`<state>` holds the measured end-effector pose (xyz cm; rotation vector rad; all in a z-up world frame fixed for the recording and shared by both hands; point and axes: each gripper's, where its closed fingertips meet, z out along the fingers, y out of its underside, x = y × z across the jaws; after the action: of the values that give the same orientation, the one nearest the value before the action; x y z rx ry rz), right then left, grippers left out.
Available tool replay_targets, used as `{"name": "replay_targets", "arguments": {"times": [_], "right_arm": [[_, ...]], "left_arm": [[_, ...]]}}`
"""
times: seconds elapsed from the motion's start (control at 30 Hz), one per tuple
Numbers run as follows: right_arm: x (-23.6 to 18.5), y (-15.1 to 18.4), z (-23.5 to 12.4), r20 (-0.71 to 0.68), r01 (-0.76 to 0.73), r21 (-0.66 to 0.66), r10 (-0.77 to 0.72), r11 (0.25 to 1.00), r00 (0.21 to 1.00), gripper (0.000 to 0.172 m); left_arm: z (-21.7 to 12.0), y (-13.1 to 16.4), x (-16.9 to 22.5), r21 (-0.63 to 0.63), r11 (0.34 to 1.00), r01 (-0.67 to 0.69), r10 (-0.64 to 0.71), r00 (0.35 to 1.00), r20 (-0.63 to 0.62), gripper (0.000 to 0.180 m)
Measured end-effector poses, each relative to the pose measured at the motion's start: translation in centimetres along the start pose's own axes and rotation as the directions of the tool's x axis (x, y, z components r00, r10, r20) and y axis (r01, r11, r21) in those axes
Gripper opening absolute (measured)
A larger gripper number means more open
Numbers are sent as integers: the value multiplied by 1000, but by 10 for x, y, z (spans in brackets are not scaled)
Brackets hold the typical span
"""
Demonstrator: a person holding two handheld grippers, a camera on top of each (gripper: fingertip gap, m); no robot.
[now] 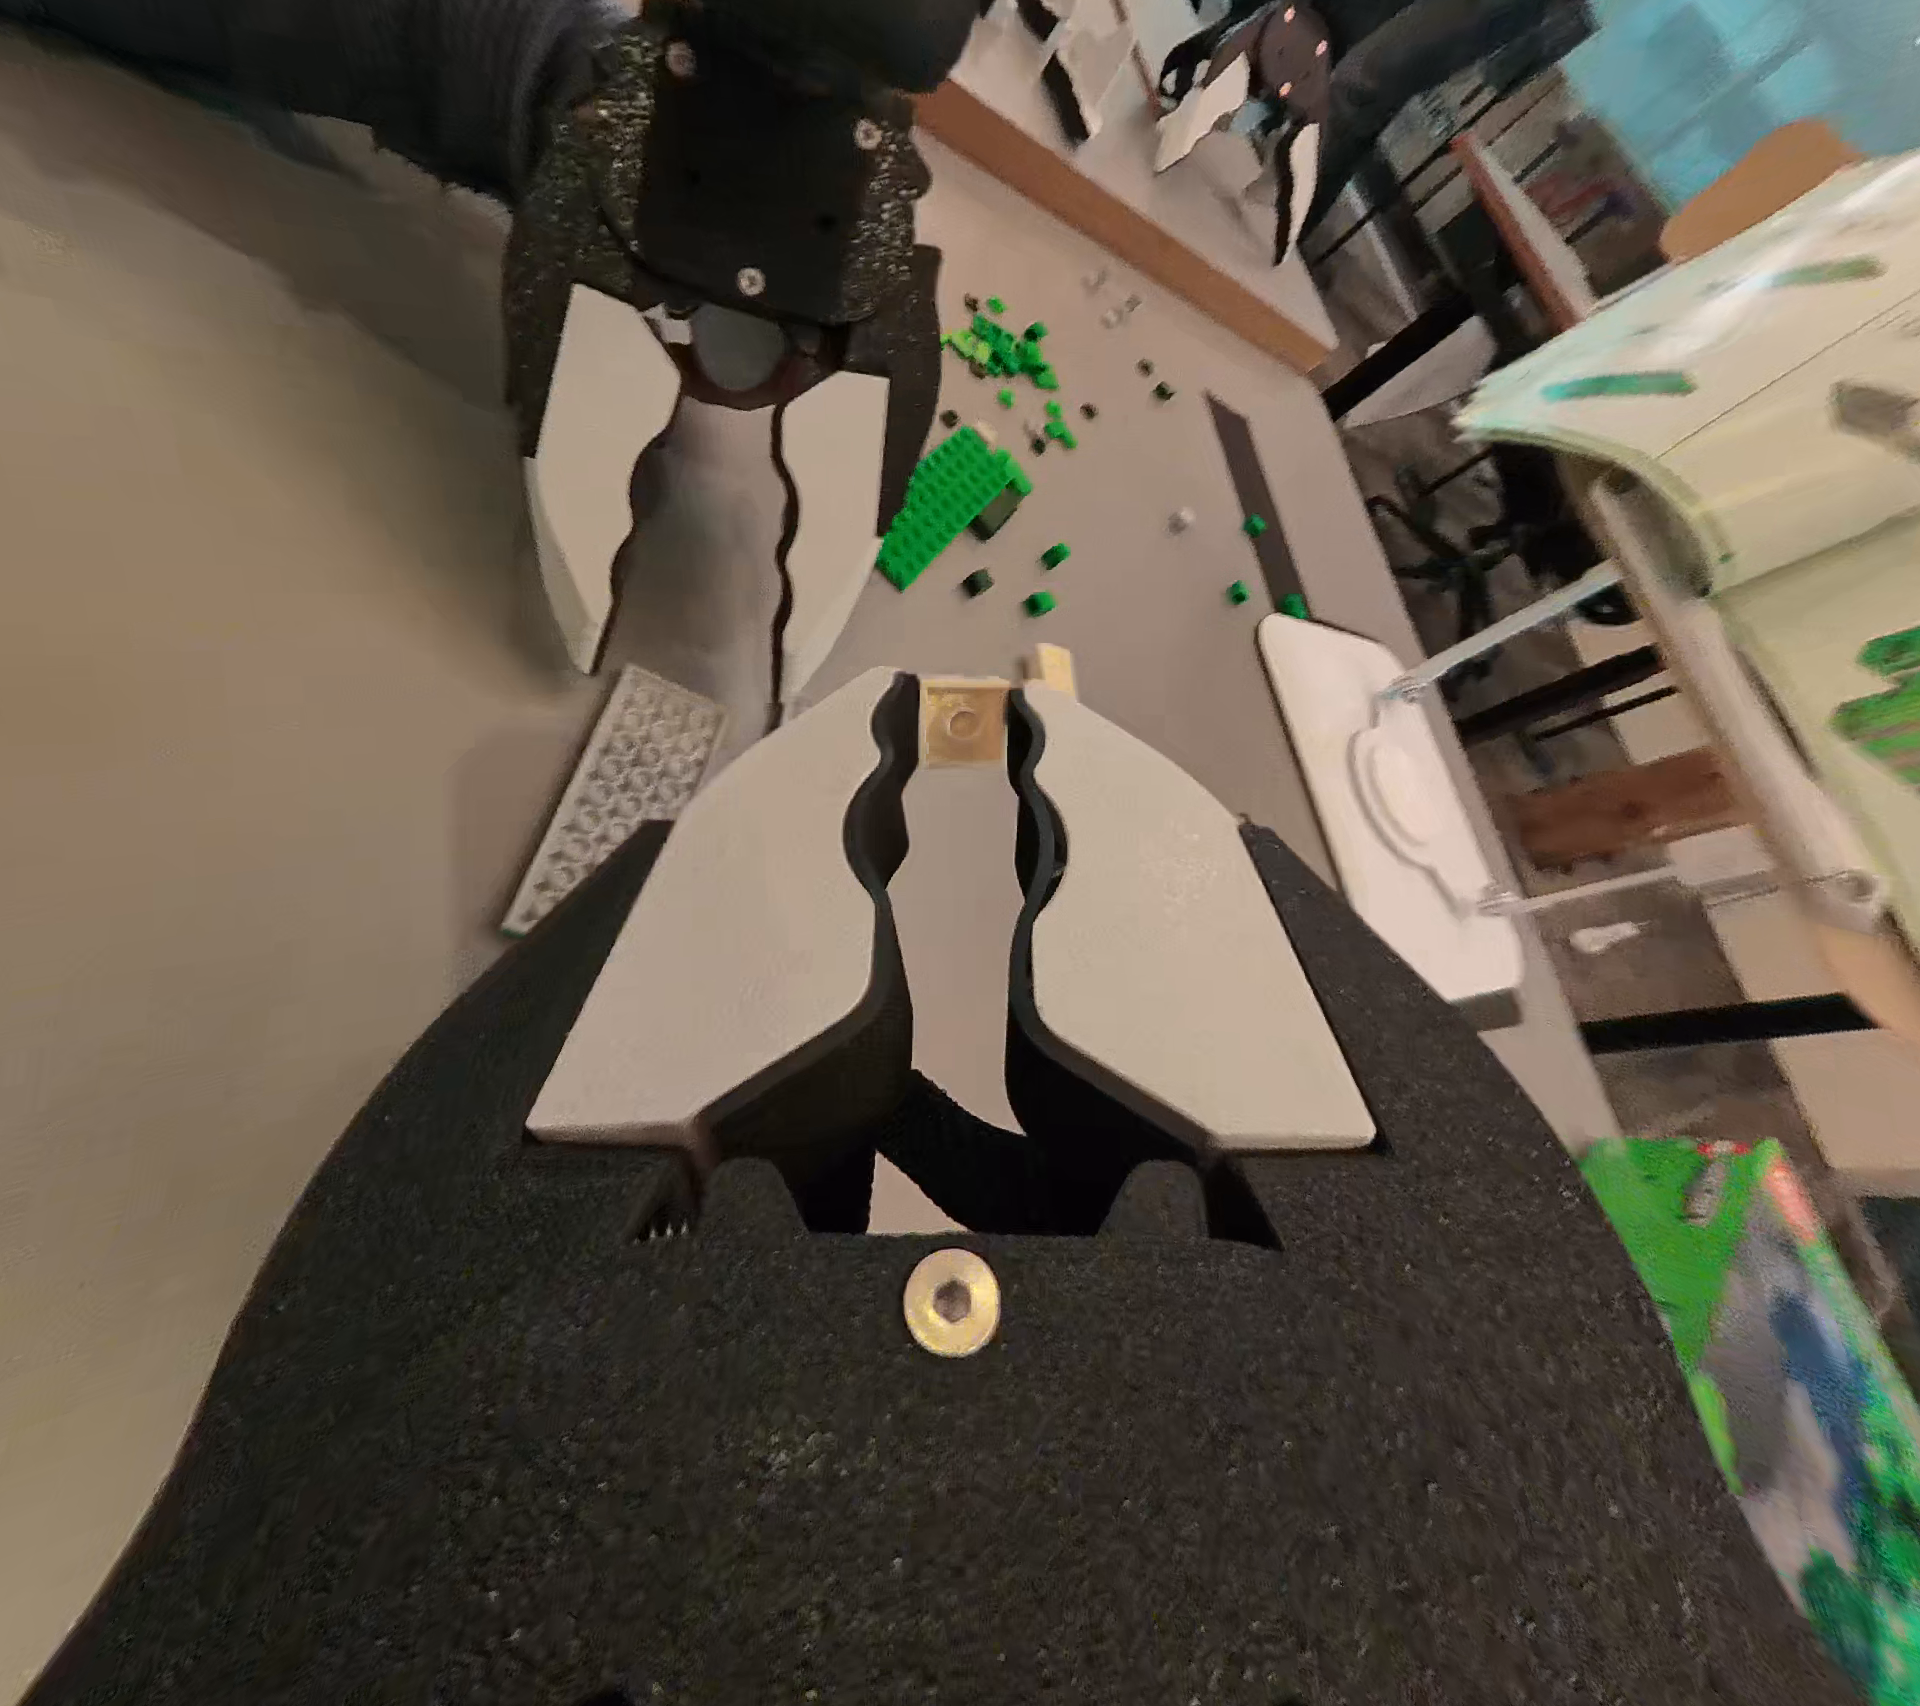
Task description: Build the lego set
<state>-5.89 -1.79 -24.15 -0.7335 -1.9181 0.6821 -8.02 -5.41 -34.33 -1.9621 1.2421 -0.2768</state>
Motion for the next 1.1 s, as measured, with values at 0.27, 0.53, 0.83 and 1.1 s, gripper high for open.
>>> {"name": "replay_targets", "arguments": {"times": [0.27, 0.53, 0.83, 1.1], "right_arm": [[-18, 13, -8, 59, -111, 6, 110, 994, 992, 16], [-20, 16, -13, 82, -166, 30, 163, 986, 983, 16], [-27, 21, -8, 128, -151, 2, 149, 989, 980, 16], [-22, 9, 18, 295, -39, -45, 50, 998, 954, 16]], "left_arm": [[13, -1, 12, -54, 998, 10, -17, 992, -125, 45], [16, 1, 10, -175, 977, 117, -151, 969, -193, 34], [6, 7, 13, -169, 942, 289, -293, 956, 1, 33], [-28, 26, 4, -22, 884, 467, -454, 869, 198, 33]]}}
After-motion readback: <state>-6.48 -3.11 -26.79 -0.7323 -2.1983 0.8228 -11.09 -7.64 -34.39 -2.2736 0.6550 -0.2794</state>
